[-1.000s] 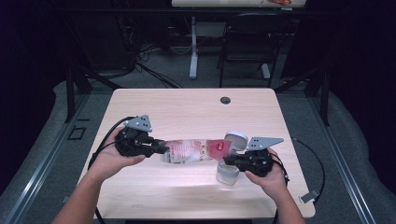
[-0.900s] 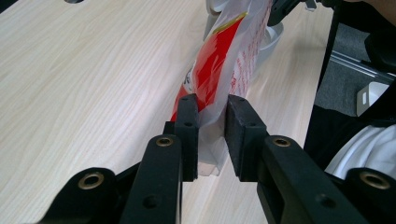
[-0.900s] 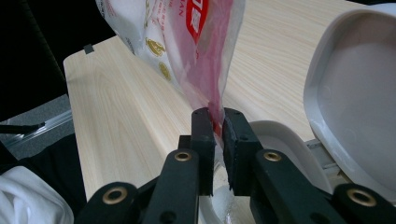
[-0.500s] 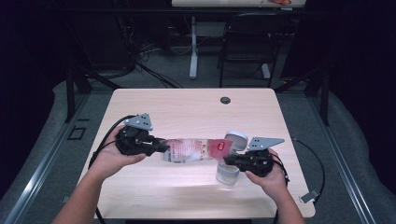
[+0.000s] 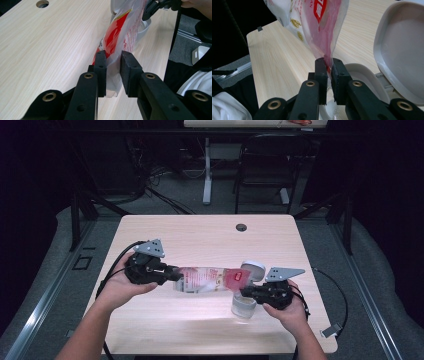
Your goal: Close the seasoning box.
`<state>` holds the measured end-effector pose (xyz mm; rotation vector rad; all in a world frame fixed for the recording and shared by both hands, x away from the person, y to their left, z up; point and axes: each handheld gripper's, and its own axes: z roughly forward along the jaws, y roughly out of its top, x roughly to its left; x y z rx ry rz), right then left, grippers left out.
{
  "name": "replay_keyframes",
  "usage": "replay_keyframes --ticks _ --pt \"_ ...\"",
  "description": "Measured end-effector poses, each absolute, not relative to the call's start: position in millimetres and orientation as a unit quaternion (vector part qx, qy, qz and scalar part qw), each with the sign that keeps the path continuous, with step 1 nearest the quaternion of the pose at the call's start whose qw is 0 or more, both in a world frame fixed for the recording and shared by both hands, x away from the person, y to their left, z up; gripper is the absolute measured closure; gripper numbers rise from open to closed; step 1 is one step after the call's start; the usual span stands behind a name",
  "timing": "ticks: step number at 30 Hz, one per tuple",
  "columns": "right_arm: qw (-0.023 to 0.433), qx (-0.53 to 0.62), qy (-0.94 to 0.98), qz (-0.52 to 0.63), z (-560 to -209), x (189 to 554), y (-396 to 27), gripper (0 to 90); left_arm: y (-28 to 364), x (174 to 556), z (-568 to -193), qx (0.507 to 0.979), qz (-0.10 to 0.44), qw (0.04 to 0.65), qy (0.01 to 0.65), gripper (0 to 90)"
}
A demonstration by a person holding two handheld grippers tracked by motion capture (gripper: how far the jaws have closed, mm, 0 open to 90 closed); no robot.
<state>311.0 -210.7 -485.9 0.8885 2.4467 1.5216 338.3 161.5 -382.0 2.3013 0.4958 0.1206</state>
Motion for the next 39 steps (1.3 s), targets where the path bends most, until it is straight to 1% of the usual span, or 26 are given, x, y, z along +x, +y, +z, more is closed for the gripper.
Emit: replay_keyframes --ticks 39 --pt "0.067 0.306 0.802 0.509 -483 306 -220 85.7 148 342 -371 0.899 0.048 0.396 0.180 76.9"
